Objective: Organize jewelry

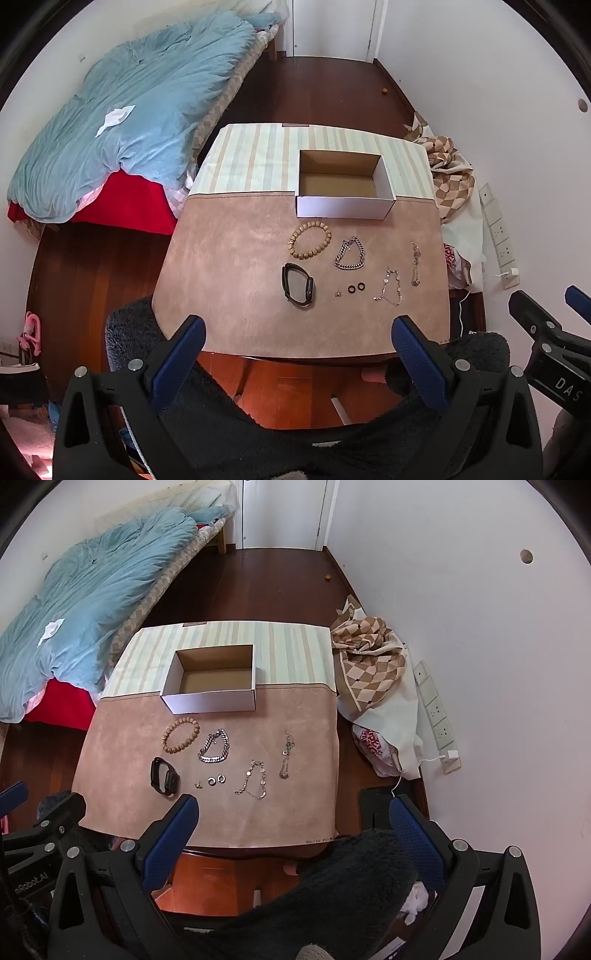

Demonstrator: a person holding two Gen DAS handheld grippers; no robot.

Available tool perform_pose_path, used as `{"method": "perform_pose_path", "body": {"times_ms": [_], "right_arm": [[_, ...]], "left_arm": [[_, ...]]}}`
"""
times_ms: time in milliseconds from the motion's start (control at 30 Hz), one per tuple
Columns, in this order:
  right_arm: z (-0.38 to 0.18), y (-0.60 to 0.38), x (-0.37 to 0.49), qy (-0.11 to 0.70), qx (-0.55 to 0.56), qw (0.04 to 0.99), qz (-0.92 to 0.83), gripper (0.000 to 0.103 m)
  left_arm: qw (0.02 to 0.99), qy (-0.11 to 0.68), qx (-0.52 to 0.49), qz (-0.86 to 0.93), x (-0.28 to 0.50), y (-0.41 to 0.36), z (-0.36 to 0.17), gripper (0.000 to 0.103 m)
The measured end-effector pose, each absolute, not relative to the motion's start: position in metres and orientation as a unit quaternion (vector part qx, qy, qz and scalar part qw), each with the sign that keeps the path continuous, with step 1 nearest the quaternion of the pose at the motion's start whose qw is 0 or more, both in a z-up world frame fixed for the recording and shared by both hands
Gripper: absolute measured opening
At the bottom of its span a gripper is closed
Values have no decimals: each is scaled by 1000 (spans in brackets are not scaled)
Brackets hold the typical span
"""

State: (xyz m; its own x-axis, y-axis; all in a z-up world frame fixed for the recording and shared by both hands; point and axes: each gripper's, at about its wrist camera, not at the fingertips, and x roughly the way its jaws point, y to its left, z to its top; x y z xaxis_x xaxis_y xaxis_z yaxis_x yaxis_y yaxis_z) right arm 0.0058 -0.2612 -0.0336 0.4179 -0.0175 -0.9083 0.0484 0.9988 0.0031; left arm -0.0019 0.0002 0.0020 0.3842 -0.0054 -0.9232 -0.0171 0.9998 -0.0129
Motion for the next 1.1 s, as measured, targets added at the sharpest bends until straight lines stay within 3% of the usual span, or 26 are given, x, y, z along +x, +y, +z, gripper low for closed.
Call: {"method": "perform_pose_path", "body": {"times_ms": [1100], "right_arm": [[-27,-267,3,532,10,846,-24,103]], "left_arm": [[837,547,-10,2,2,-1,8,103]]}}
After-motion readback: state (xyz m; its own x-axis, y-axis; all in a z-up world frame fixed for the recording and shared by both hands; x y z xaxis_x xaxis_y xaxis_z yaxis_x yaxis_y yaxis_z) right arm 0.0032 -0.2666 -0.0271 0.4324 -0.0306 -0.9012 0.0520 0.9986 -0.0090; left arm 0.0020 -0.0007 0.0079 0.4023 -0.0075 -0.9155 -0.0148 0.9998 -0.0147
